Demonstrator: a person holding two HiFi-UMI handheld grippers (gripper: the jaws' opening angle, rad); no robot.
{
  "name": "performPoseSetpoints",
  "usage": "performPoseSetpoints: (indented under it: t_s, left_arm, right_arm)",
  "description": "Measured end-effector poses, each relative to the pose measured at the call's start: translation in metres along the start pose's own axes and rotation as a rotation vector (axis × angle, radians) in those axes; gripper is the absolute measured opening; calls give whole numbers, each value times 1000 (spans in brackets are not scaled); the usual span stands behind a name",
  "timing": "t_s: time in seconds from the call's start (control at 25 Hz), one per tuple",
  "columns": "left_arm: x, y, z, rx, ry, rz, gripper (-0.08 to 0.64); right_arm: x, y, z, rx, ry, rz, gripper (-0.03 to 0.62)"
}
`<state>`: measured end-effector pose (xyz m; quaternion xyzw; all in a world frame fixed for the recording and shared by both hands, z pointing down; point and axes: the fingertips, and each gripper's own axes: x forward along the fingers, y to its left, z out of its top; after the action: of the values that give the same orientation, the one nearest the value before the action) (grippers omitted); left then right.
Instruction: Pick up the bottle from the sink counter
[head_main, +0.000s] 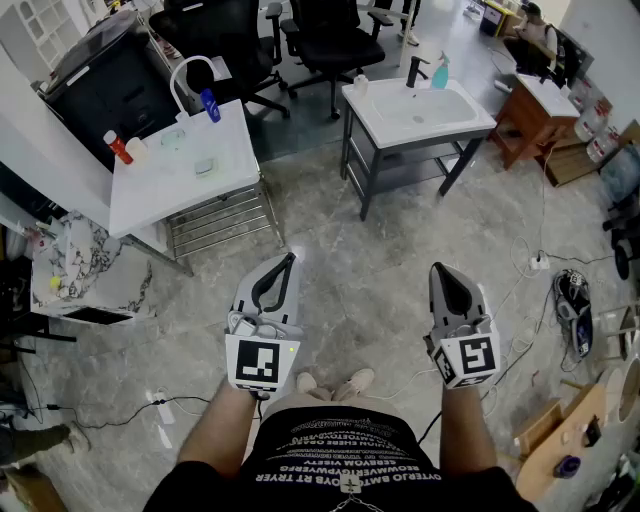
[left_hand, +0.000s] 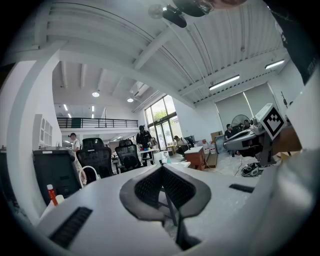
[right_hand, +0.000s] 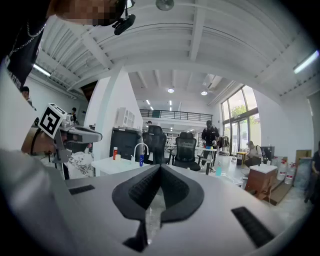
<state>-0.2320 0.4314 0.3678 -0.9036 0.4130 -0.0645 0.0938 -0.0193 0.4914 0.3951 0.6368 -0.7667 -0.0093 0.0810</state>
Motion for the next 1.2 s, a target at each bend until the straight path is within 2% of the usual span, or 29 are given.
performPoseSetpoints:
  t_s: [0.24,0.48,0.64,0.8,0.84,1.08,1.2]
  left_arm:
    - [-42,33,-6,-63,-22,15,2]
    - [-72,51,-4,-43,-61,-3,2]
    - [-87,57,-13,-59,-20,-12,2]
    - [-95,69,-23,-70,2,-9,2]
    - [-95,71,-26,-71,8,-9,2]
    - [-78,76,-38,-67,36,-3,2]
    - [-61,74,-41,-73,40,-3,2]
  right_arm:
    - [-4,51,12,-45,38,0,-5]
    - [-14,86,22,-41,20,-11,-3]
    - [-22,102,25,-28,2,-1,5]
    - [-17,112,27,2,-8,26,126]
    - [-14,112,25,13,-3,29,140]
    - [13,104,15,43,18,73,315]
    - [26,99,12,37,10,107,347]
